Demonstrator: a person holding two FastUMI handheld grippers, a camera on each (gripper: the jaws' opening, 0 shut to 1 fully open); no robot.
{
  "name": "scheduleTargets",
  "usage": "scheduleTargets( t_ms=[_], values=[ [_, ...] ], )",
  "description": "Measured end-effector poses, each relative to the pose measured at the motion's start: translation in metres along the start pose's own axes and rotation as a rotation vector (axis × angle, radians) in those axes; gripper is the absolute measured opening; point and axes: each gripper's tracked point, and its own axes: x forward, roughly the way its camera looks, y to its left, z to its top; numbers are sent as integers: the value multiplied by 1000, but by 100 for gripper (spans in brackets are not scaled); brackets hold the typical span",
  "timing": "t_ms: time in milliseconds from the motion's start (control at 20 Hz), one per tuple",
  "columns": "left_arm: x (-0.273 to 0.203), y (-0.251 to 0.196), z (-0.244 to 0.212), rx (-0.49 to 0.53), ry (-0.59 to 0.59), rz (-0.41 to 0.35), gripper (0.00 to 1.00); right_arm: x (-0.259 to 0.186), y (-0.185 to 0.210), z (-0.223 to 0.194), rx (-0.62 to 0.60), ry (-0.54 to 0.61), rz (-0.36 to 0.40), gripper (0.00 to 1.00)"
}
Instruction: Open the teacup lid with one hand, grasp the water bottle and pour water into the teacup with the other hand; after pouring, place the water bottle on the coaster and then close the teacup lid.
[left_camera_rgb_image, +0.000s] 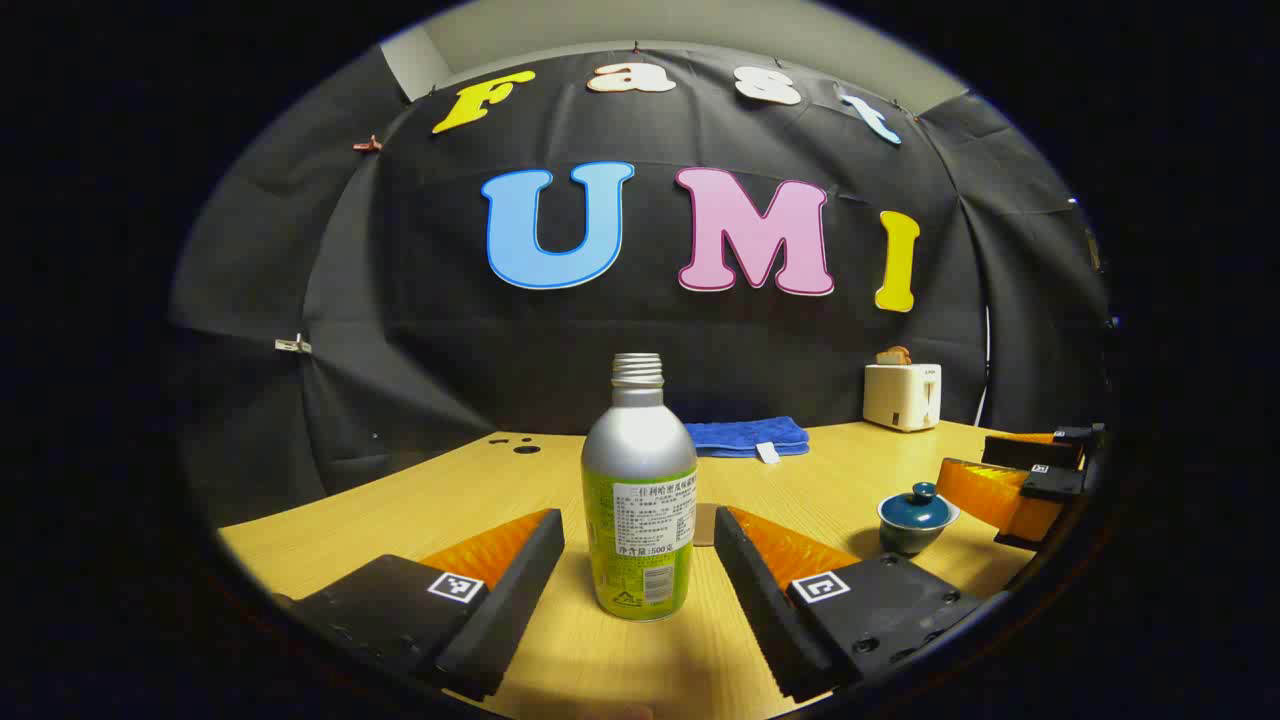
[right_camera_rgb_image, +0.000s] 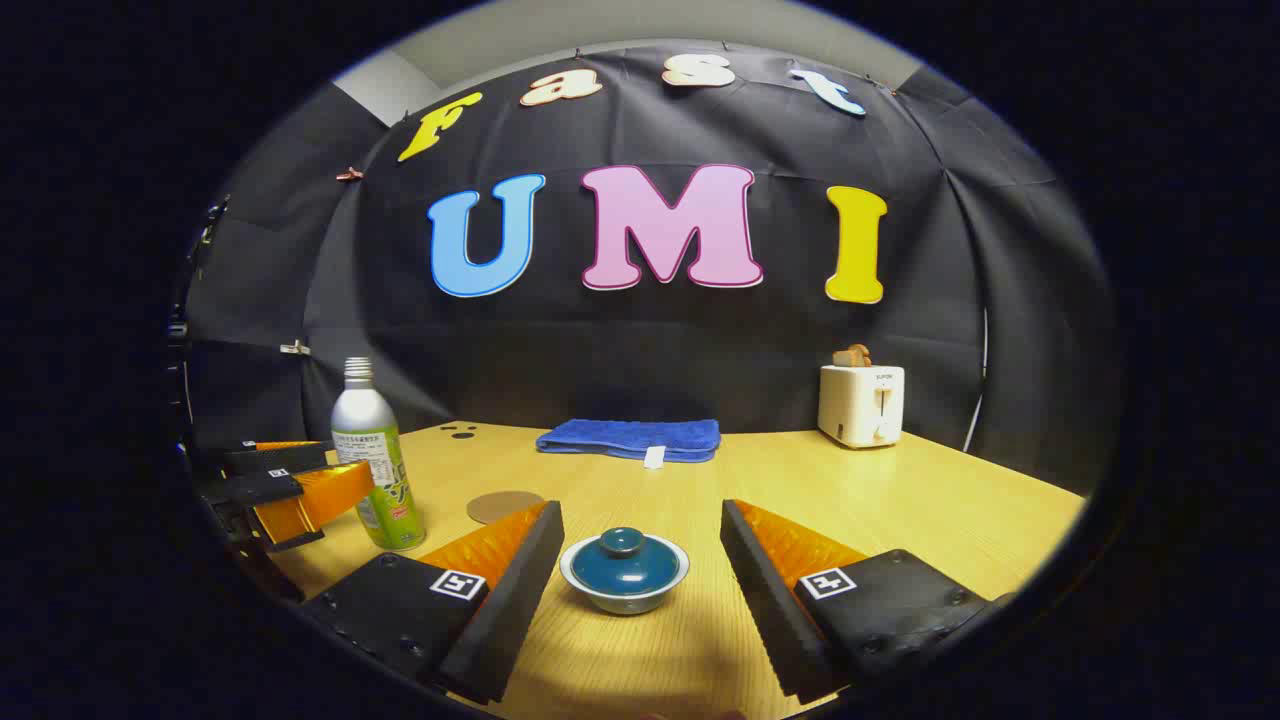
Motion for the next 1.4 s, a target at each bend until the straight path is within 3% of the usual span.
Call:
scheduleTargets(
  t_ms=[100, 650, 900, 1100, 1400],
  values=[
    [1, -2, 0, 0, -1, -18, 96, 1, -3, 1, -2, -4, -26, 98],
    [1, -6, -1, 1, -3, -43, 96, 3, 2, 0, -1, -4, -10, 98],
    [0, -6, -1, 1, -4, -43, 96, 6, 11, -2, 1, 2, 29, 98],
    [0, -6, -1, 2, -4, -43, 96, 21, 22, -11, -5, 54, 85, 98],
    [1, -9, -1, 2, -4, -56, 96, 36, 20, -22, -4, 131, 74, 89]
  ],
)
